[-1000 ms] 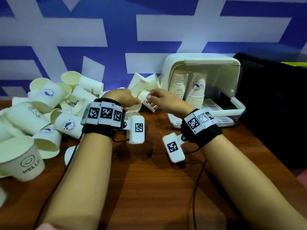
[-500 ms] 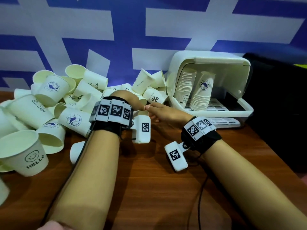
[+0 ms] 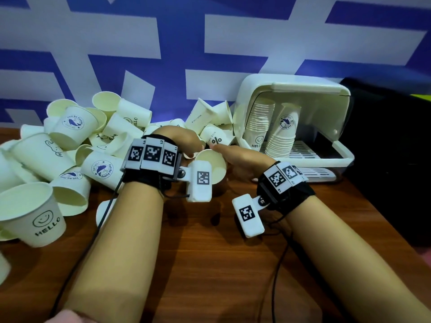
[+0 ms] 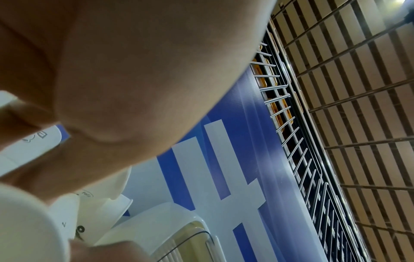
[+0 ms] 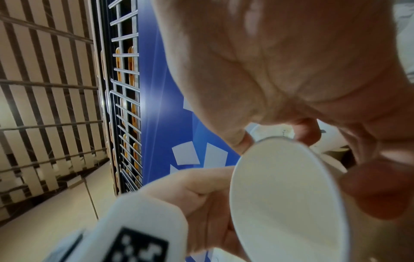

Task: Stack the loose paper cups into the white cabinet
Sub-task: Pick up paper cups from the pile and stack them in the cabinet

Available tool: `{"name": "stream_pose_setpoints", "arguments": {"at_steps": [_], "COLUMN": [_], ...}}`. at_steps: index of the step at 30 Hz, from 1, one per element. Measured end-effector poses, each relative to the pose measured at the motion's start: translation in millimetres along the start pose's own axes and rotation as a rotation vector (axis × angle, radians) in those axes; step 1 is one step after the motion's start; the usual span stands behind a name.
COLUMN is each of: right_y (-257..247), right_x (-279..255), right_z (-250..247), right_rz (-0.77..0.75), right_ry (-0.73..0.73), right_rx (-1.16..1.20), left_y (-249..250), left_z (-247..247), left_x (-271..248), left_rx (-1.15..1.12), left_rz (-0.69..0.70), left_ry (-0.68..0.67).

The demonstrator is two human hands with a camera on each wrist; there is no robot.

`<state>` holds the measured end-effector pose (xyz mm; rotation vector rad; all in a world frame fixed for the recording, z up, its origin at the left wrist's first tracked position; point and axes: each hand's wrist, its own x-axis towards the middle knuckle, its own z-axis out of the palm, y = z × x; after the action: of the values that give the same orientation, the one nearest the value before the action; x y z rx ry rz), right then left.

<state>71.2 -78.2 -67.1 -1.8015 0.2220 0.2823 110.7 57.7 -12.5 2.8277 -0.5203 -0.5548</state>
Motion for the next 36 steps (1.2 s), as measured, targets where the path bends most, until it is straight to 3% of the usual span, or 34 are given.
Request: {"name": "stream_pose_setpoints", "arguments": {"at_steps": [3, 7, 13, 16, 21, 30, 36], "right_y": [-8, -19, -27, -32, -42, -47, -40], "right_x": [-6, -17, -26, -35, -58, -80, -94], "right_z": [-5, -12, -28, -40, -59, -102, -139], "right_rz": [0.01, 0.007, -0.134, -0.171, -0.346, -0.624, -0.693], "right_ry": [-0.059, -0.082, -0.112, -0.024, -0.047, 0.392, 0.573], "right_rx": [0.0, -0.009, -0.038, -0.046, -0.179, -0.308, -0.286], "left_y": [-6, -8, -3, 1, 20, 61, 113], "left_z": [1, -7, -11, -14, -17, 3, -2], "left_x": [3, -3, -6, -11, -23, -15, -1], "left_rx": [-0.175, -0.236, -0.429, -0.474, -0.591, -0.774, -0.828], "left_rz": [0.0, -0.001, 0.072, 0.15, 0.401, 0.703, 0.838], "left_ry": [0.045, 0.029, 0.053, 0.096, 0.196, 0.401, 0.355]}}
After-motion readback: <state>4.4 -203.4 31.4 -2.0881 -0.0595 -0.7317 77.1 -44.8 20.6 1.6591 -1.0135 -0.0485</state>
